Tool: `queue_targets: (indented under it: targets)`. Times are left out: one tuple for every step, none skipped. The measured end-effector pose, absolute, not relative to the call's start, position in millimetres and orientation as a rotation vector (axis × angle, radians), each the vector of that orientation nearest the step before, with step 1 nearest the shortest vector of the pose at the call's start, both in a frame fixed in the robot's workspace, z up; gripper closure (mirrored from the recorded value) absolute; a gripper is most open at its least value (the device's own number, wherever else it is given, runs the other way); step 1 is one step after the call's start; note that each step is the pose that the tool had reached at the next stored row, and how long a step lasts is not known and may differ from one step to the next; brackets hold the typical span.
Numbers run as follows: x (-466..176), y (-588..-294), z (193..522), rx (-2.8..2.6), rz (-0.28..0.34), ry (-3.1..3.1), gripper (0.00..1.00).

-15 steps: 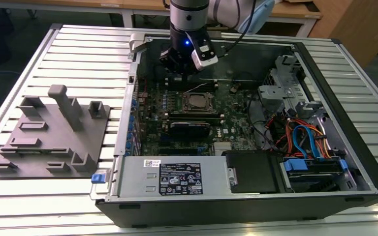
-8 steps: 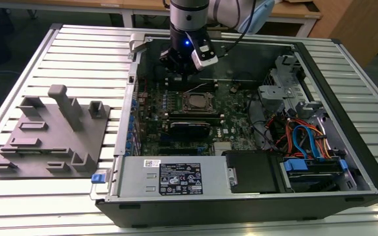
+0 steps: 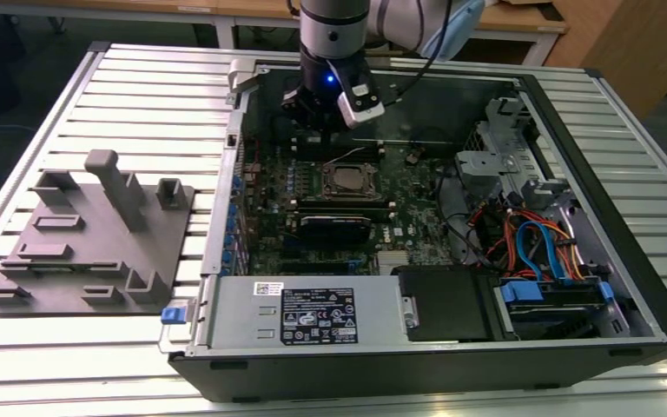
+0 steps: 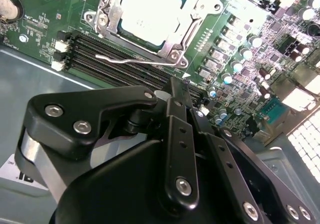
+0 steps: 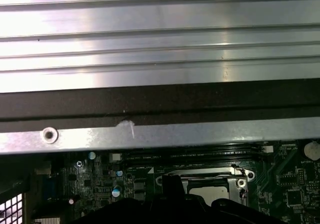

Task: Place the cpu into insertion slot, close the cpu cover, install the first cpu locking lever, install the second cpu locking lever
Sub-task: 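Install the first cpu locking lever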

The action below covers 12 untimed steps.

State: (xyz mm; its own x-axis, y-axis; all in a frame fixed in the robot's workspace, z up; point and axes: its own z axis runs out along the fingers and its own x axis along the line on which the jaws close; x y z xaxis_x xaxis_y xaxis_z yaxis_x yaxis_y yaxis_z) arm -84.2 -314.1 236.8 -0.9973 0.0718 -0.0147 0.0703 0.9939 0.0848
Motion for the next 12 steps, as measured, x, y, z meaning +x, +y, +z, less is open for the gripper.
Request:
queue_targets:
  targets:
    - [-84.2,-314.1,236.7,0.112,0.131,3.119,0.9]
    - [-84.0,-314.2,236.4,0.112,0.131,3.119,0.9]
    - [-83.0,-314.2,236.0,0.113,0.131,3.119,0.9]
    - [-81.7,-314.2,235.3,0.113,0.131,3.119,0.9]
    - [-80.9,-314.2,234.5,0.113,0.131,3.119,0.9]
    - [-80.1,-314.2,233.7,0.113,0.131,3.119,0.9]
    - [-79.5,-314.2,232.8,0.113,0.131,3.119,0.9]
    - [-78.6,-314.2,231.9,0.113,0.131,3.119,0.9]
    - [-78.0,-314.2,231.0,0.113,0.131,3.119,0.9]
    - [-77.4,-314.2,230.0,0.113,0.132,3.119,0.9]
    - [-76.6,-314.2,229.2,0.113,0.131,3.119,0.9]
    - [-76.1,-314.2,228.3,0.113,0.131,3.119,0.9]
